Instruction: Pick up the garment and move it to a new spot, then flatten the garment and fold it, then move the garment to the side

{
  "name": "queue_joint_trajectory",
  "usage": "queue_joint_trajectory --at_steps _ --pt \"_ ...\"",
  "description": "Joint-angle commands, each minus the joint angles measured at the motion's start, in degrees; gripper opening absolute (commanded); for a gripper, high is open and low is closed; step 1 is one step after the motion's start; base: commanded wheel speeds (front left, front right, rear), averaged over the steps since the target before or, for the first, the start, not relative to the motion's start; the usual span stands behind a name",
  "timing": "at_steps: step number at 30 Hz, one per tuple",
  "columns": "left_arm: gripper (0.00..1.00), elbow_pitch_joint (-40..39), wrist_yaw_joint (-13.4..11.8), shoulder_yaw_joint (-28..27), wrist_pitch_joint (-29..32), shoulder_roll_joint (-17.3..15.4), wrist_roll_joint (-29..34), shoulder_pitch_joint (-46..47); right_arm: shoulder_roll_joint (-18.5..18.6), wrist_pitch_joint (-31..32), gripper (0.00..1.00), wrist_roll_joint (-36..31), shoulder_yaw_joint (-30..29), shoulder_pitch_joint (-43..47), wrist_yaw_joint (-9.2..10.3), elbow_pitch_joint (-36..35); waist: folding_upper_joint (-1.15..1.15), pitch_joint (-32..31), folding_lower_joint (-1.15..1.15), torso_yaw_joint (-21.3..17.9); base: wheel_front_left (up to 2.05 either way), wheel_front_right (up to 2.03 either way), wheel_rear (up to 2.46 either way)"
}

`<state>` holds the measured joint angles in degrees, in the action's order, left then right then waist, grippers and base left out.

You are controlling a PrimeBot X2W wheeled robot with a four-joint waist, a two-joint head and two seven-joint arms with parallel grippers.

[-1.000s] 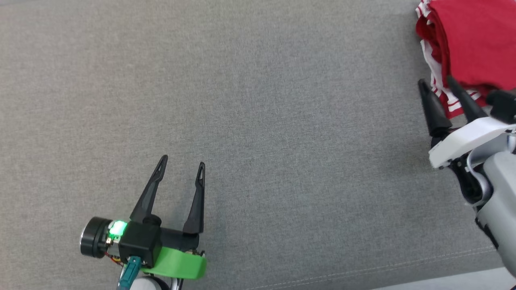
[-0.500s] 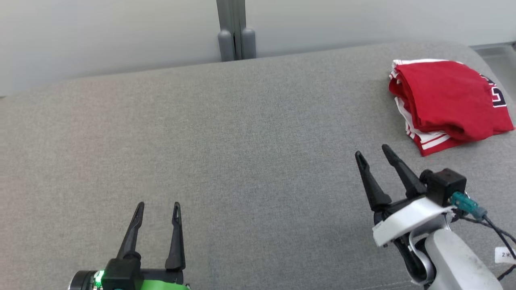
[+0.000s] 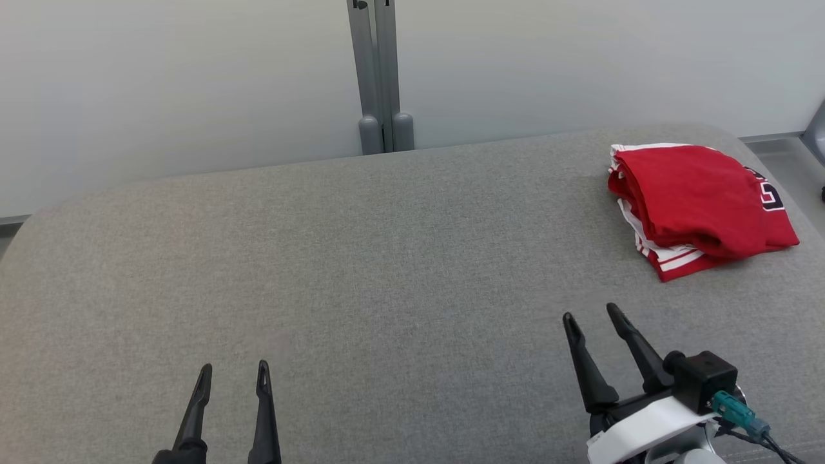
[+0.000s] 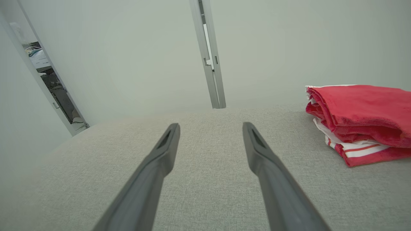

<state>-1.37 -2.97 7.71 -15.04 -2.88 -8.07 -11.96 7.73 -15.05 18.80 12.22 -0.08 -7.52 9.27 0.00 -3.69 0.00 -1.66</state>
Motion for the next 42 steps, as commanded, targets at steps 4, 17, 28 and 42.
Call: queue_joint_trajectory --at_steps 4,17,28,42 --pt "1.0 0.8 0.7 -0.5 -0.2 -0.1 -0.3 -1.2 -0.6 -0.1 1.0 -1.1 0.6 1.7 0.08 -0.4 0.0 -0.6 0.0 0.6 0.0 0.0 0.0" --pt "1.0 1.8 1.9 -1.4 -0.2 -0.1 0.3 -1.5 -1.3 -0.1 1.0 -2.6 -0.4 3.1 0.08 -1.6 0.0 -0.8 0.0 2.0 0.0 0.0 0.0" --pt "1.0 2.1 1.8 -1.7 -0.2 -0.1 1.3 -1.8 -1.7 -0.1 1.0 -2.6 -1.1 3.5 0.08 -1.7 0.0 -1.1 0.0 1.8 0.0 0.0 0.0" --pt "0.0 4.9 2.6 -2.0 1.8 -0.5 -8.3 0.2 -1.7 1.8 0.0 6.0 -2.0 3.3 -0.01 0.9 0.0 -0.8 0.0 1.8 0.0 0.0 0.0"
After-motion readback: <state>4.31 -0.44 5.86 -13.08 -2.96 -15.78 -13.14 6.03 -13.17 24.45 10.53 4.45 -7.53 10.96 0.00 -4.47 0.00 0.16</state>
